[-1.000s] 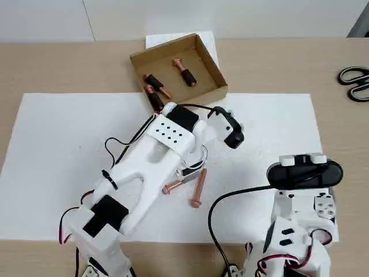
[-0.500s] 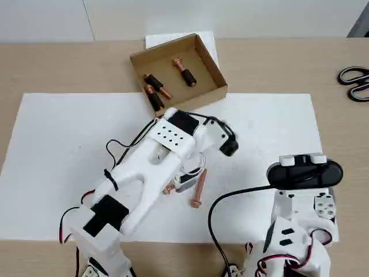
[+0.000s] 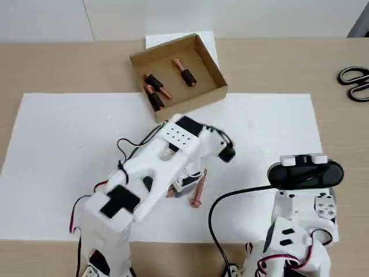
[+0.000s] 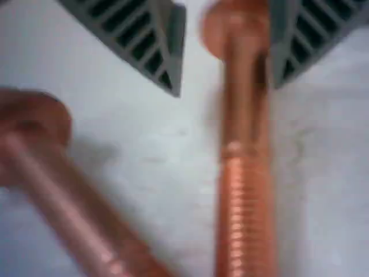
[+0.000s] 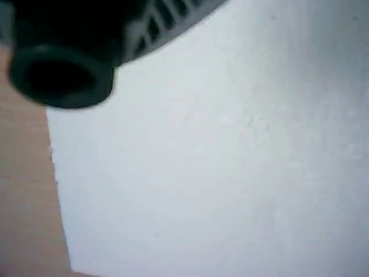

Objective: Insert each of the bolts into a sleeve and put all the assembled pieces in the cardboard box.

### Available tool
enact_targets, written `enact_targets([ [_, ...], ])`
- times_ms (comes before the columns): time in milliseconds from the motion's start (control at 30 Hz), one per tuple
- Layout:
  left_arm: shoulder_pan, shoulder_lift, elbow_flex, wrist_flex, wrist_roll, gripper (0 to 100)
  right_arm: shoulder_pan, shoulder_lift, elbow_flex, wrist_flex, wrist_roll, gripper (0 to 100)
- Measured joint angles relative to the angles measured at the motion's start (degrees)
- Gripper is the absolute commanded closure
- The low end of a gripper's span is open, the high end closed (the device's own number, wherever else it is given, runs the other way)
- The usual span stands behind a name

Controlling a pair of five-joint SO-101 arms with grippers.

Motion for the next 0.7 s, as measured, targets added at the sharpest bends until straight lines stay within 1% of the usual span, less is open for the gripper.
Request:
enact_targets([
  [267, 0.0, 4.13, -4.04, 0.44, -0.26, 90, 0.0, 0.0, 0.0, 0.0, 0.0, 99.4],
  [333, 0.0, 5.19, -4.57, 0.53, -0.26, 93, 0.0, 0.0, 0.0, 0.0, 0.0, 99.4],
  [400, -0.35, 6.33, -5.27, 0.62, -0.26, 99, 0.0, 0.0, 0.0, 0.0, 0.0, 99.4],
  [700, -1.93, 8.44, -8.35, 1.32, -0.09, 99, 0.0, 0.0, 0.0, 0.0, 0.0, 99.4],
])
